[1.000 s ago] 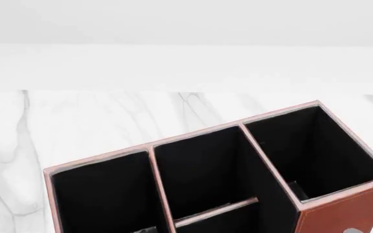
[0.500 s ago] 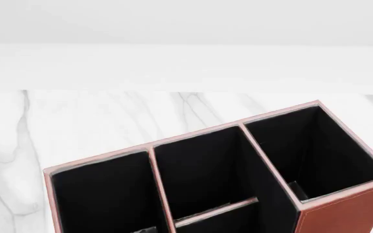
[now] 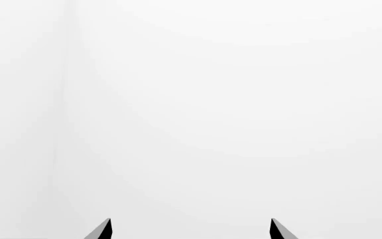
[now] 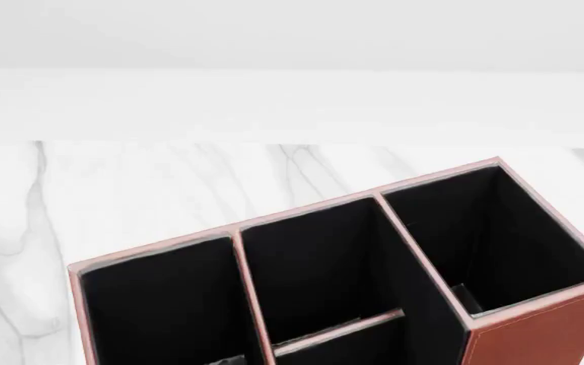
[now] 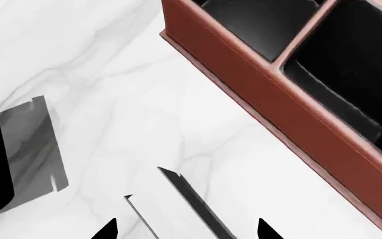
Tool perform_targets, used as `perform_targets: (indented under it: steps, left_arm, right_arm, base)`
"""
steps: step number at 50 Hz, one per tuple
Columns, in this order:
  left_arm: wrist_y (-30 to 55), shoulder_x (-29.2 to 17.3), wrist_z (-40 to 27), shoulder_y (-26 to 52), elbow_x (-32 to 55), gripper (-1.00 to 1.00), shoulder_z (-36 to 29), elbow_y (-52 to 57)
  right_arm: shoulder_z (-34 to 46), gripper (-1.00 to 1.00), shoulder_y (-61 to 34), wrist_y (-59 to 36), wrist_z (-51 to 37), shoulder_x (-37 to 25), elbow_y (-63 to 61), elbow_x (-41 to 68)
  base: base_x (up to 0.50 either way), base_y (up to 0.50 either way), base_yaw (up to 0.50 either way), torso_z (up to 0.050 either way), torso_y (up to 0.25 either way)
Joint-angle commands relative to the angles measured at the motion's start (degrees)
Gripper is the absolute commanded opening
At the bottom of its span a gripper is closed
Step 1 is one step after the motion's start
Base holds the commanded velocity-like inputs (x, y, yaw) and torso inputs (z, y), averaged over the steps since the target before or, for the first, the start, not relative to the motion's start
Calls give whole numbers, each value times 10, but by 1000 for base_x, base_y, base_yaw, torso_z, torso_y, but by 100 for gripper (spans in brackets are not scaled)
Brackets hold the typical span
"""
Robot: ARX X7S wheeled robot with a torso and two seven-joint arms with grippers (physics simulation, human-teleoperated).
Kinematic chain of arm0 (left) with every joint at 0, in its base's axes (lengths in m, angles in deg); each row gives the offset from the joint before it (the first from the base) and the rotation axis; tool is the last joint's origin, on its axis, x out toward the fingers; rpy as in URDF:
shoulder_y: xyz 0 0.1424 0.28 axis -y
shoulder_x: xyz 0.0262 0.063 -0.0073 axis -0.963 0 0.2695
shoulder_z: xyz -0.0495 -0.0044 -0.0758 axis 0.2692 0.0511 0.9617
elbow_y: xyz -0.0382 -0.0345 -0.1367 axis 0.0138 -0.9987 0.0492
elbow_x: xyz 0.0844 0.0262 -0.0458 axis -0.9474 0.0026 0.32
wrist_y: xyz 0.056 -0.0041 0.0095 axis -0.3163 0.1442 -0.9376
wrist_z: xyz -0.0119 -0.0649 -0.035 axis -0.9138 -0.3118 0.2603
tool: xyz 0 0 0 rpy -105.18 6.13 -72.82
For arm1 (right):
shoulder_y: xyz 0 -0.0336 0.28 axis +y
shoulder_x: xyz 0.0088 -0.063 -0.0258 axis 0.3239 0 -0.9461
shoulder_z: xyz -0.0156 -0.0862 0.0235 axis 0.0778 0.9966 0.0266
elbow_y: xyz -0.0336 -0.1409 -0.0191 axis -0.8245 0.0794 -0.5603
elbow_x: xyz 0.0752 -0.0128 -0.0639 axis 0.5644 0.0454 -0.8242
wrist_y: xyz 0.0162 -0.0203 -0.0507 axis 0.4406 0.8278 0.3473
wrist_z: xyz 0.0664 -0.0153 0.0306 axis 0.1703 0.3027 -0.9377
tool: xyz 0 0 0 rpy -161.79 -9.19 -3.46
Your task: Pick up the book and place it in the front compartment of the caddy.
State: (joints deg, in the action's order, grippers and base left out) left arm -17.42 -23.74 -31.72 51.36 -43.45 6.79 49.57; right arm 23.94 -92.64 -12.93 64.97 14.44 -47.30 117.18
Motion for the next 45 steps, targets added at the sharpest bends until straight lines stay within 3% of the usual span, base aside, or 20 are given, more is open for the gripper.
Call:
perform_targets:
  steps: [1, 45]
  left_arm:
    - [2, 13, 15, -3, -13, 100, 16, -4]
    - [-6, 6, 6, -7, -2, 100, 17, -7]
  right_arm:
    - [38, 100, -14, 0, 25, 15, -7, -36]
    - [186, 100, -97, -8, 53, 31, 24, -121]
  base:
    - [0, 0, 0, 0, 0]
    - [0, 0, 0, 0, 0]
